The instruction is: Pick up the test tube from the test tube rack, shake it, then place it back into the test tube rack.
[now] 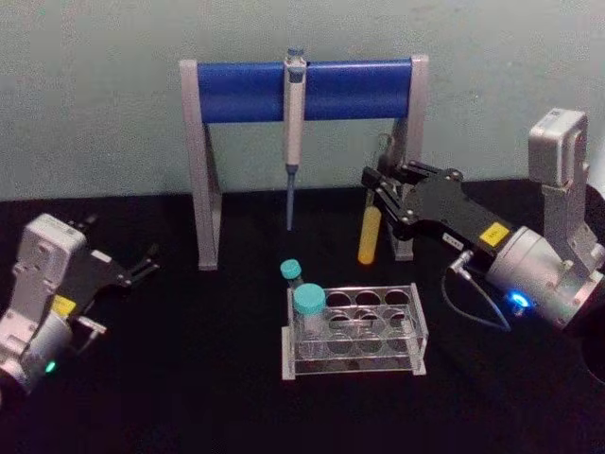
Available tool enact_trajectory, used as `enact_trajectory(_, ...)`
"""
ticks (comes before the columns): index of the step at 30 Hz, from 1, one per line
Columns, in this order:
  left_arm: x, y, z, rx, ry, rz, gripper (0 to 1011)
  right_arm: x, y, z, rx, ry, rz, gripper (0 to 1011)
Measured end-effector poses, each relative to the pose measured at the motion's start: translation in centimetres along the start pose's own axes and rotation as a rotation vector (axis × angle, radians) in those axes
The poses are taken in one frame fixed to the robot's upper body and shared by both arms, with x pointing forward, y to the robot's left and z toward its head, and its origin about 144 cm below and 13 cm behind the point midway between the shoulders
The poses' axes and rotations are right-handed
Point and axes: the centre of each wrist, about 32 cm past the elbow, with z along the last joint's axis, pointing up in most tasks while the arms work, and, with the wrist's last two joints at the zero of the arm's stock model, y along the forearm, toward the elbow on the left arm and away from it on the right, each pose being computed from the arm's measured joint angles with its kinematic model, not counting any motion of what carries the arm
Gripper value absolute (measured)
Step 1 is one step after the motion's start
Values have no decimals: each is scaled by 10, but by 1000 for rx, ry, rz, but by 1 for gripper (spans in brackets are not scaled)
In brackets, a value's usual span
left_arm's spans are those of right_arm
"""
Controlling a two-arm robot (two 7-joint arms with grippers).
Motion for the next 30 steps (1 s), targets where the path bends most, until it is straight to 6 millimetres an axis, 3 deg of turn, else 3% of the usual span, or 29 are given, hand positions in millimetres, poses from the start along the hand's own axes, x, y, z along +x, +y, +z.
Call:
enact_trajectory(16,0,0,0,0,0,0,1001,-12,-21,2,-11,51,78,232)
enact_trajectory(30,0,0,0,0,0,0,1001,-24,-23,-8,-28,99,132,232)
